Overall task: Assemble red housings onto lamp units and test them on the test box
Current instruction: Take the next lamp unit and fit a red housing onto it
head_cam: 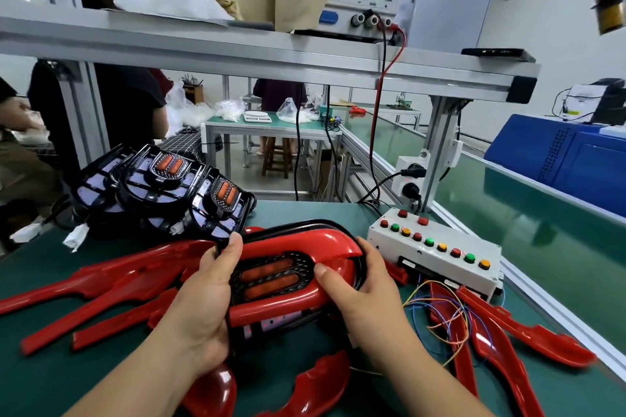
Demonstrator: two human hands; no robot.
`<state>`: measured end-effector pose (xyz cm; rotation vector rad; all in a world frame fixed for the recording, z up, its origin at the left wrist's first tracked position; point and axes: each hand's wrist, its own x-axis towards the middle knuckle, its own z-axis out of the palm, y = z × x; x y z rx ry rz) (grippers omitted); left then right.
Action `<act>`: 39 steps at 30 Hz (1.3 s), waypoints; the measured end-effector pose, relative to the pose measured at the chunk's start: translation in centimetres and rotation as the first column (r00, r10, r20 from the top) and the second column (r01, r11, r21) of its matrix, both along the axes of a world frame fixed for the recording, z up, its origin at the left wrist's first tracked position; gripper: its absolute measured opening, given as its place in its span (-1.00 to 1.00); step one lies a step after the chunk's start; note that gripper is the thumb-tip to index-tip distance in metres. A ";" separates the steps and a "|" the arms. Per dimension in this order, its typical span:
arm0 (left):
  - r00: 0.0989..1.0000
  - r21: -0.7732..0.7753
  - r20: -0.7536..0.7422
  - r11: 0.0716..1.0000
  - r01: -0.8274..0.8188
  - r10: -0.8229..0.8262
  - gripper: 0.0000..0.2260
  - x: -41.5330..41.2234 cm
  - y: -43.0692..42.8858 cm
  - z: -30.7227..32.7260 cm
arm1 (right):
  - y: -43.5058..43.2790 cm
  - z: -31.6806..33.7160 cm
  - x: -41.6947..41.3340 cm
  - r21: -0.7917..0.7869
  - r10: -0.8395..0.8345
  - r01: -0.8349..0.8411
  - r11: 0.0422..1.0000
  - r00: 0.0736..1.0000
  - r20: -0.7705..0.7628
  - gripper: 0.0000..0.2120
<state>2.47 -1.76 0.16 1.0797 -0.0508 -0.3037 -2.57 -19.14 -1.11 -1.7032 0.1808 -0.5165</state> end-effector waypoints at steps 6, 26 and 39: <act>0.955 0.250 0.258 0.944 -0.214 0.148 -0.33 -2.1 -1.3 -0.4 | 0.0 0.5 -0.3 -0.098 -0.083 0.081 0.992 0.996 -0.023 -0.34; 0.887 0.346 0.406 0.861 -0.373 0.221 -0.64 0.0 -0.3 -1.6 | -0.5 0.0 -0.4 0.091 0.286 -0.284 0.954 0.958 -0.008 -0.51; 0.833 0.741 0.541 0.533 -0.409 -0.112 -0.38 0.5 1.1 -1.1 | -1.4 0.4 -0.3 -0.602 -0.036 -0.056 0.796 0.989 -0.141 -0.71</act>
